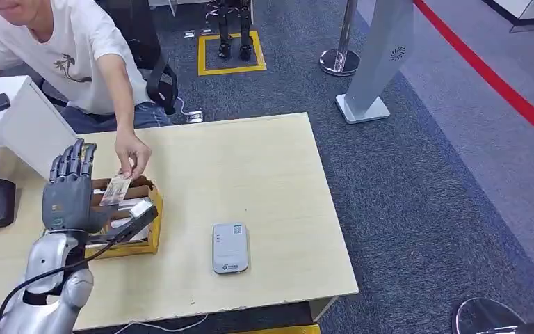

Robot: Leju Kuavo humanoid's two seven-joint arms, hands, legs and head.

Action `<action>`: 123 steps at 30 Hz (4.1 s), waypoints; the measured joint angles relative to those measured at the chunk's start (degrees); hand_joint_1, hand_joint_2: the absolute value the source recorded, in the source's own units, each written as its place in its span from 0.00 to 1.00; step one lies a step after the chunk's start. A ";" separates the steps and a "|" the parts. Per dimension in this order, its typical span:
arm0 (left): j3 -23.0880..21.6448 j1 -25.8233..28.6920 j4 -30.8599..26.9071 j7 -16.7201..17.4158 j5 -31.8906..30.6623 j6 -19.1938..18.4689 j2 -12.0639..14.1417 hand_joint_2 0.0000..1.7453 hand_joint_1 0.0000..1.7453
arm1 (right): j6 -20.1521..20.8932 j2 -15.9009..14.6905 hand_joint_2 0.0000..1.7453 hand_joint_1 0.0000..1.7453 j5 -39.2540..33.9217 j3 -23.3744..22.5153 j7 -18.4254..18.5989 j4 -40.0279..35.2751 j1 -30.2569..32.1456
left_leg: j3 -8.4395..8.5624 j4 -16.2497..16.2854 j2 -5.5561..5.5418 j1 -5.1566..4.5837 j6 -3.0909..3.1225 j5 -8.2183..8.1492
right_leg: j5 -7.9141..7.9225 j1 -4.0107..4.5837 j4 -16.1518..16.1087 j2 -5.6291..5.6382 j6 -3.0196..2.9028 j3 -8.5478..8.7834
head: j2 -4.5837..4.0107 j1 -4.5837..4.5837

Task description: Pass the card to the sensor for recognition and then transmit it.

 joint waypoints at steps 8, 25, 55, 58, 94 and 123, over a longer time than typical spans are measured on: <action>-1.94 -1.71 1.00 0.07 2.27 -0.15 -0.22 1.00 1.00 | 0.35 0.00 1.00 0.00 0.26 0.00 0.20 -0.02 0.01 | 0.00 0.01 0.01 -0.01 0.00 0.00 | 0.02 -0.01 0.00 0.01 0.00 -0.01 | 0.00 -0.02; -2.86 -3.31 1.94 0.66 3.43 0.09 -0.22 1.00 1.00 | 0.41 0.00 1.00 0.00 0.50 0.00 0.15 -0.02 0.01 | 0.00 0.01 0.01 -0.01 0.00 0.00 | 0.01 -0.01 0.00 0.01 0.00 -0.01 | 0.00 0.00; -17.40 -8.94 17.57 -2.12 -2.38 0.68 -8.02 1.00 1.00 | 1.11 0.00 1.00 0.00 4.11 0.00 -0.02 -0.07 -0.15 | -0.02 0.02 0.00 -0.02 0.01 0.00 | 0.05 -0.02 -0.01 0.00 0.04 -0.01 | 0.00 0.00; -18.45 -8.75 18.67 -2.30 -2.14 0.94 -8.63 1.00 1.00 | 1.11 0.00 1.00 0.00 4.13 0.00 -0.09 -0.07 -0.16 | -0.02 0.02 -0.01 -0.02 0.01 0.00 | 0.05 -0.02 -0.01 -0.01 0.04 0.00 | 0.00 0.00; -21.37 0.77 16.69 -2.56 -1.11 4.70 -8.50 1.00 1.00 | 1.11 0.00 1.00 0.00 1.64 0.02 -0.63 -0.09 -0.09 | -0.04 0.02 -0.04 -0.02 0.03 0.02 | 0.05 -0.02 -0.01 -0.04 0.05 0.01 | 0.00 0.00; -22.62 -3.02 8.61 -7.00 3.72 2.95 -9.42 1.00 1.00 | 2.14 0.00 1.00 0.00 3.08 0.02 -0.61 -0.35 -0.12 | -0.04 0.02 -0.04 -0.05 0.00 0.04 | 0.07 -0.06 -0.02 -0.03 0.06 -0.01 | 0.00 0.00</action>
